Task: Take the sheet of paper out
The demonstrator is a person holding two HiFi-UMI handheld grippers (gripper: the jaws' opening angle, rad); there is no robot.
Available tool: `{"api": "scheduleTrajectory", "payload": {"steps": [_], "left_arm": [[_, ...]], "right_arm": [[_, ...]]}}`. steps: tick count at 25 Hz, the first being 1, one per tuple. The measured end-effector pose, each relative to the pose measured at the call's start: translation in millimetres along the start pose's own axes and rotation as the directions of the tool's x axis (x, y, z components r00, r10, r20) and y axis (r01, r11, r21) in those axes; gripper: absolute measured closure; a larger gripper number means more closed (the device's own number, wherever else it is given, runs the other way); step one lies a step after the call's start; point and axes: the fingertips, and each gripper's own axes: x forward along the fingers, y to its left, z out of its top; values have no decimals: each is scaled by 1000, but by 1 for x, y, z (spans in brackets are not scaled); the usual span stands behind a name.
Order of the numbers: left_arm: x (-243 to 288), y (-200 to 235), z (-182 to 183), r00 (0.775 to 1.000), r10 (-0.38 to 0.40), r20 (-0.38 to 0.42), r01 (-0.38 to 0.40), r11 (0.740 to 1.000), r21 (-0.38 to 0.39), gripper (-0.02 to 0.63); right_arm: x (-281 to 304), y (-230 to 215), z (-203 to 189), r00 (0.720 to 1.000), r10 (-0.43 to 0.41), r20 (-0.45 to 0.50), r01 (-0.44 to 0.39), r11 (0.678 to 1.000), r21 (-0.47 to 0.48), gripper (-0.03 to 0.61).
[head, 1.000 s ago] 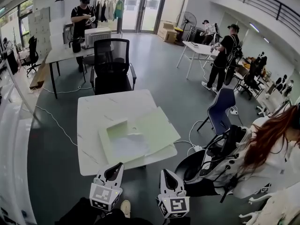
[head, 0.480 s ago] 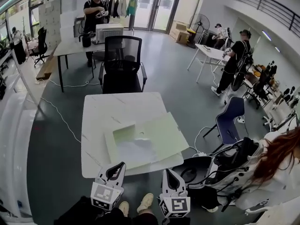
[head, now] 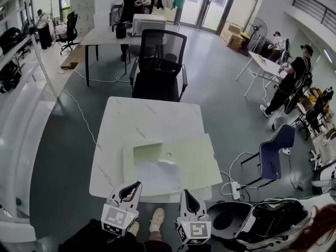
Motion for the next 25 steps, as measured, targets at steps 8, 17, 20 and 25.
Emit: {"api": "scheduleTrajectory", "payload": {"steps": [8,17,20,25], "left_arm": [[58,27,-27,992,105,-72,-108,993,-40,589],[104,44,-72,974,145,-173,-164,981,-100,589],[115,48,-81,968,158,-194,-182,977,-113,589],[135,54,-97,961,173,-216,-203,971,-125,589]], "right_arm": [[76,-32,-39,990,106,-95,-104,994,24,561],[135,-61,-84,968,166,-190,-159,986,50,561],[149,-68,-97,960,174,-218,-168,985,46,561],[173,-86,-120,951,170,-258,-164,985,45,561]]}}
